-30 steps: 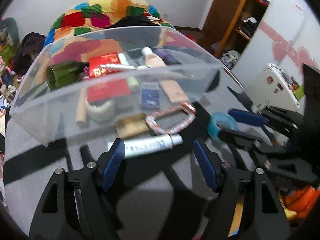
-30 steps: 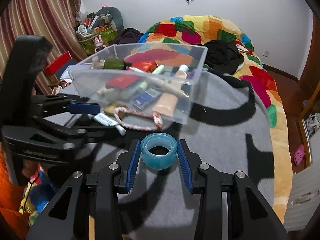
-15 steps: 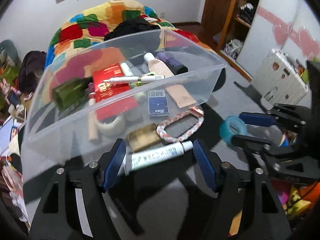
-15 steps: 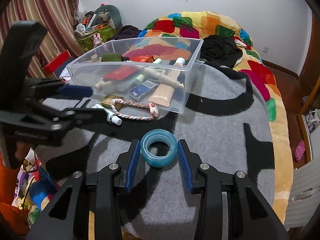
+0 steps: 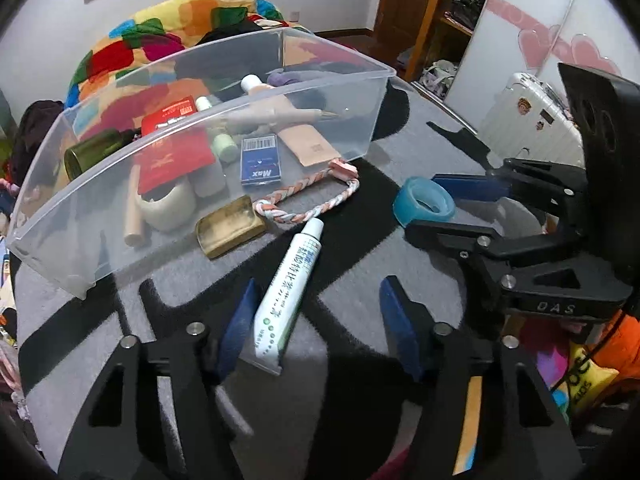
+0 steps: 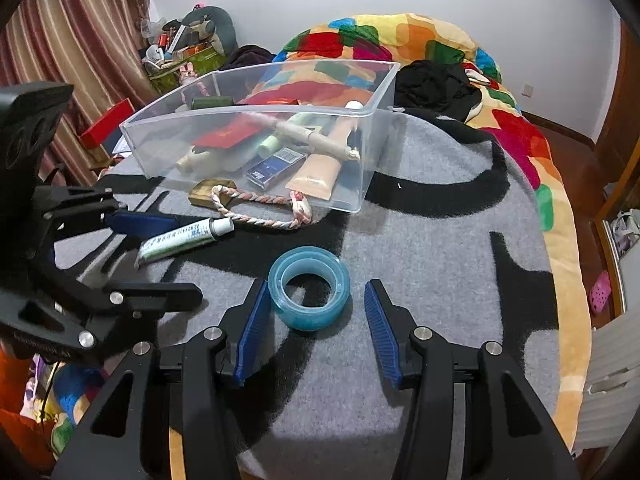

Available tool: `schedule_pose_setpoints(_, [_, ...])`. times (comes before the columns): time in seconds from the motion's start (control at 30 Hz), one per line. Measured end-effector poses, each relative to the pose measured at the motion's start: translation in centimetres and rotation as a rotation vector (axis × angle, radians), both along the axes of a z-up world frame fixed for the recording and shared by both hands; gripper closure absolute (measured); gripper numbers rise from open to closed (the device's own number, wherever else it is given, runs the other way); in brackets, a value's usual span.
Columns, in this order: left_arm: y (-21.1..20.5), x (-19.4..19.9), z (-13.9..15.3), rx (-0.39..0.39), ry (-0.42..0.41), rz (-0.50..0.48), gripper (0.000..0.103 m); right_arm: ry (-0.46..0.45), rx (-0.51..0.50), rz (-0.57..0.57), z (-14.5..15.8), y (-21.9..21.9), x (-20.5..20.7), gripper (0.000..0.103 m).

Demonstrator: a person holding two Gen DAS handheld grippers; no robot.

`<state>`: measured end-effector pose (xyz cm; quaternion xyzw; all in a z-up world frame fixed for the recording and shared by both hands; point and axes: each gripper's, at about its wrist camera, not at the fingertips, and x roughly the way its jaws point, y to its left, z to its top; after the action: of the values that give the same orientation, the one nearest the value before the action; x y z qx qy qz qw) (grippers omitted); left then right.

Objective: Organize objects
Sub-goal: 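Grasp the white toothpaste tube with the left gripper, then drop the toothpaste tube into the box with the left while the right drops the tape roll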

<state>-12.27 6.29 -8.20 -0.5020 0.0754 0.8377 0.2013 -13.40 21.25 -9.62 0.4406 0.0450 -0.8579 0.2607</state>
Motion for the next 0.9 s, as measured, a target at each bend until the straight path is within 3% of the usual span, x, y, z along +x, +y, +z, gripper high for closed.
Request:
schedule_pose_setpoints(0.1, [0.0, -0.6, -0.2, 0.000, 0.026, 0.068, 0.053, 0.005, 0.000, -0.007, 0.0, -0.1, 0.0, 0.059])
schedule_pose_setpoints(0.17, [0.0, -0.7, -0.3, -0.001, 0.045, 0.096, 0.067, 0.008, -0.002, -0.001, 0.2, -0.1, 0.2, 0.067])
schedule_pose_setpoints(0.3, [-0.8, 0.1, -0.1, 0.024, 0.061, 0.137, 0.087, 0.039, -0.006, 0.002, 0.9, -0.2, 0.7, 0.067])
schedule_pose_setpoints(0.63, [-3.0, 2.4, 0.9, 0.085, 0.085, 0.231, 0.087, 0.083, -0.035, 0.026, 2.9, -1.1, 1.4, 0.067])
schedule_pose_setpoints(0.9, [-4.2, 2.5, 4.1, 0.116, 0.174, 0.282, 0.087, 0.125, -0.049, 0.043, 4.7, -2.3, 0.9, 0.067])
